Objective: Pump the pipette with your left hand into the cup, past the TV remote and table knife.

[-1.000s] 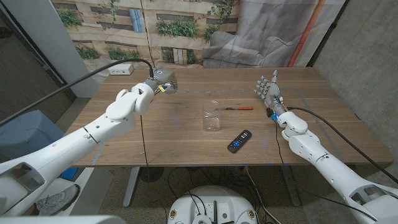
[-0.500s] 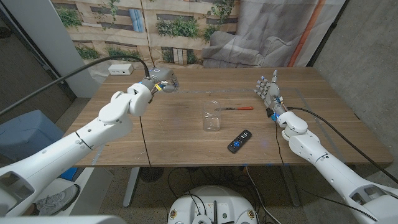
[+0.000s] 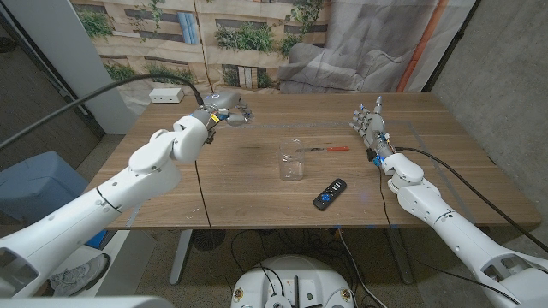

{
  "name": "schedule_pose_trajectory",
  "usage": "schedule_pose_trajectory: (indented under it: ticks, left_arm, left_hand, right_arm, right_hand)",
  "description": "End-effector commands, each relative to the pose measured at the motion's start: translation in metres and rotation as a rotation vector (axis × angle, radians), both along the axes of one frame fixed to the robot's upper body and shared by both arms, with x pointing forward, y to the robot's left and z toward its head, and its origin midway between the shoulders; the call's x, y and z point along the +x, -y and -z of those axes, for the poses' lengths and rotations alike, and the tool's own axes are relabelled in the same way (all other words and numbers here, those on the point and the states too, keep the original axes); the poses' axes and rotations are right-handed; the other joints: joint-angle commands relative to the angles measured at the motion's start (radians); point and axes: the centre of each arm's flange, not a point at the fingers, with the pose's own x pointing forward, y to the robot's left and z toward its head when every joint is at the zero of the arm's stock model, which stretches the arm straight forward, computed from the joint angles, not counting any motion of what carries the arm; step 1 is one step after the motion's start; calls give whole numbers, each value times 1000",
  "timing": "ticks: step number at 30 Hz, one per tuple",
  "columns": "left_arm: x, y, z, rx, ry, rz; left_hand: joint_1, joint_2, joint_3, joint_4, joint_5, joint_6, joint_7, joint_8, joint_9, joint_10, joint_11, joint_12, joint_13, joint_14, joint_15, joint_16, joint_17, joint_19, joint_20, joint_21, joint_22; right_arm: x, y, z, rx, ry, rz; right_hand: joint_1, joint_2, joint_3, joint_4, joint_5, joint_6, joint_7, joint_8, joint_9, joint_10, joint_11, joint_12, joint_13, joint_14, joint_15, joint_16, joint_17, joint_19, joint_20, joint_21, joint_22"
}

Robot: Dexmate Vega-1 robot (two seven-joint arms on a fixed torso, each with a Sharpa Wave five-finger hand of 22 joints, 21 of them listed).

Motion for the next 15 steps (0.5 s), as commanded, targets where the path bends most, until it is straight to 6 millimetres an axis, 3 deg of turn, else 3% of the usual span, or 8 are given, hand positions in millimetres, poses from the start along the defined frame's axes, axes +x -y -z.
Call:
schedule_pose_trajectory:
  ticks: [1,15]
  left_arm:
    - [-15,10,6,-100,-12,118]
    - [-27,12,12,-299,-11,237]
  left_hand:
    - [-7,2,-1,7,1,6,9,-1,3,-7,2,-3,2,13,-123,-1,0,14,1,1,5]
    - [-19,3,0,10,1,1,13,-4,2,-16,2,-5,2,24,-123,0,0,20,-2,3,6]
  right_arm:
    - [0,0,0,0,0,0]
    - [0,0,0,0,0,0]
  right_hand:
    - [0,58,-7,1,5,3,-9,7,2,-1,-3,3,3,-7,-84,6,4,5,2,4,5]
    - [0,58,-7,1,5,3,-9,7,2,1,-1,4,3,-6,-85,6,4,6,1,4,5]
